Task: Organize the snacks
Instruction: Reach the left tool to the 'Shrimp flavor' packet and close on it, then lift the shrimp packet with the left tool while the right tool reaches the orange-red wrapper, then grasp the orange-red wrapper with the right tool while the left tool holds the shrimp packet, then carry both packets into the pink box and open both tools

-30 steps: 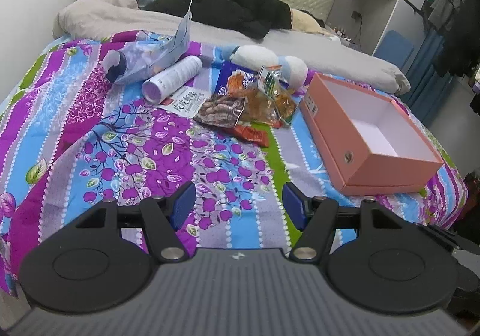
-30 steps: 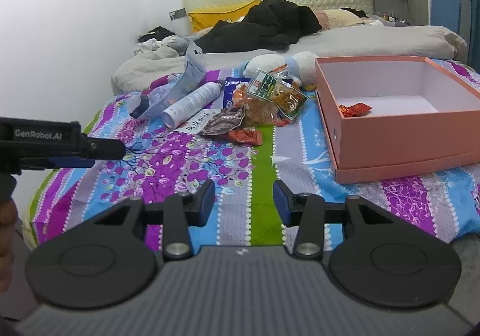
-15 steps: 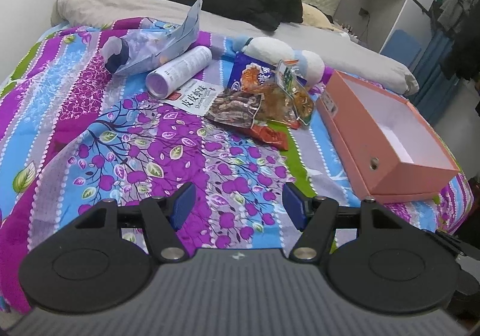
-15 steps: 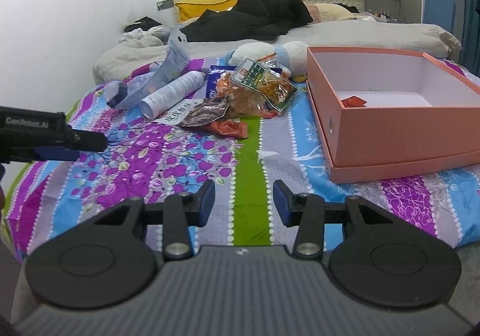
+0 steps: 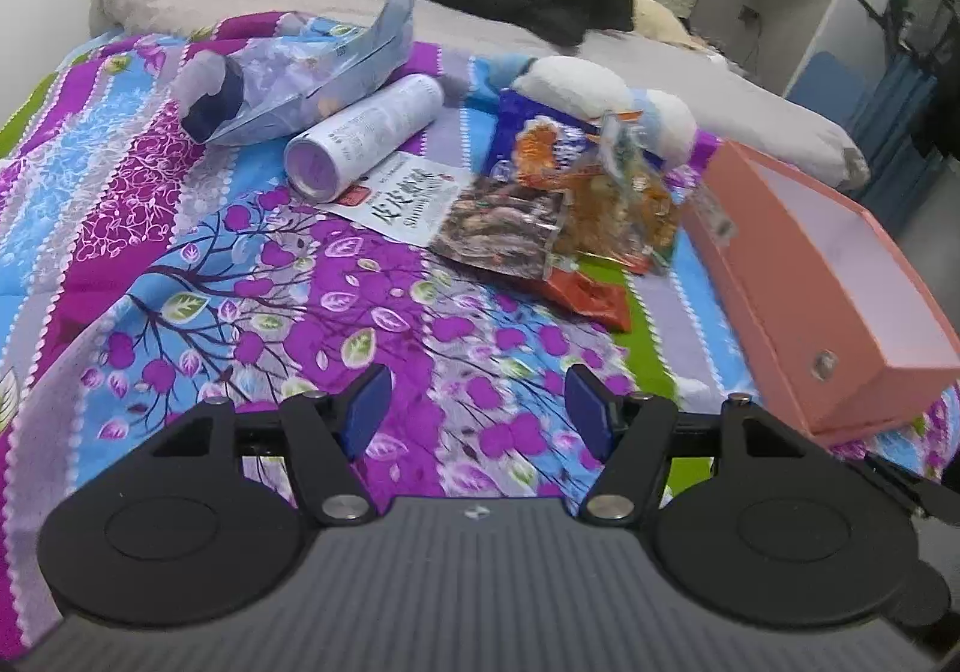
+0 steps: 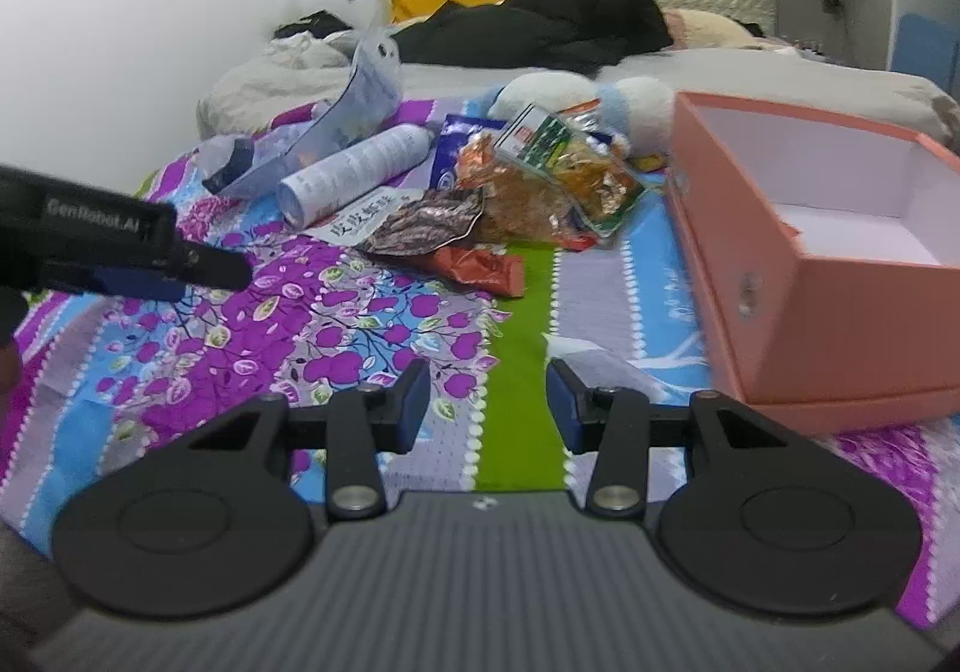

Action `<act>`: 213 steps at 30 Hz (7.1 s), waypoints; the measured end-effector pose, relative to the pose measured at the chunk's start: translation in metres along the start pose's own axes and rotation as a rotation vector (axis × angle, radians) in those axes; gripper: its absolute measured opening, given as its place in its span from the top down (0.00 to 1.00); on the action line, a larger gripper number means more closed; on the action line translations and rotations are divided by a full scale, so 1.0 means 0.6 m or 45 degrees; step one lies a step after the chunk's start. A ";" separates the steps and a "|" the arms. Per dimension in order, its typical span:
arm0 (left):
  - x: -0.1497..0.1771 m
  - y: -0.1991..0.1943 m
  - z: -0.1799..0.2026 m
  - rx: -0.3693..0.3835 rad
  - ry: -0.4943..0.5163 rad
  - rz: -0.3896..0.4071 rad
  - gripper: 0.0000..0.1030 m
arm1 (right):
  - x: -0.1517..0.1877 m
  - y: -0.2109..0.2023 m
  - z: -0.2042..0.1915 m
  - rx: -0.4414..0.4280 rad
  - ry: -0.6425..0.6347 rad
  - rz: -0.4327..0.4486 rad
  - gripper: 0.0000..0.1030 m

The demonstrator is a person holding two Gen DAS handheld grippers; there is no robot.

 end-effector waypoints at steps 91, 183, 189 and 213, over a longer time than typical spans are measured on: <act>-0.002 0.072 0.085 0.040 0.387 -0.128 0.53 | -0.037 0.108 0.010 -0.060 -0.206 -0.071 0.76; 0.014 0.154 -0.010 -0.243 -0.176 -0.237 0.18 | -0.001 0.133 -0.002 -0.053 -0.274 -0.175 0.53; 0.024 0.130 0.001 -0.215 -0.131 -0.219 0.41 | -0.003 0.116 -0.008 -0.038 -0.282 -0.189 0.56; 0.016 -0.036 0.097 0.005 -0.146 -0.036 0.49 | -0.067 -0.032 0.026 0.032 -0.147 -0.146 0.56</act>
Point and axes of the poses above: each gripper's, at about its wrist camera, not at the fingertips, and y roughly the way its jaws point, z to its right, x to its underside, the point moved 2 cm from there along y, roughly the way its jaws point, and after that the axes turned 8 degrees about x, right-handed, at the moved point
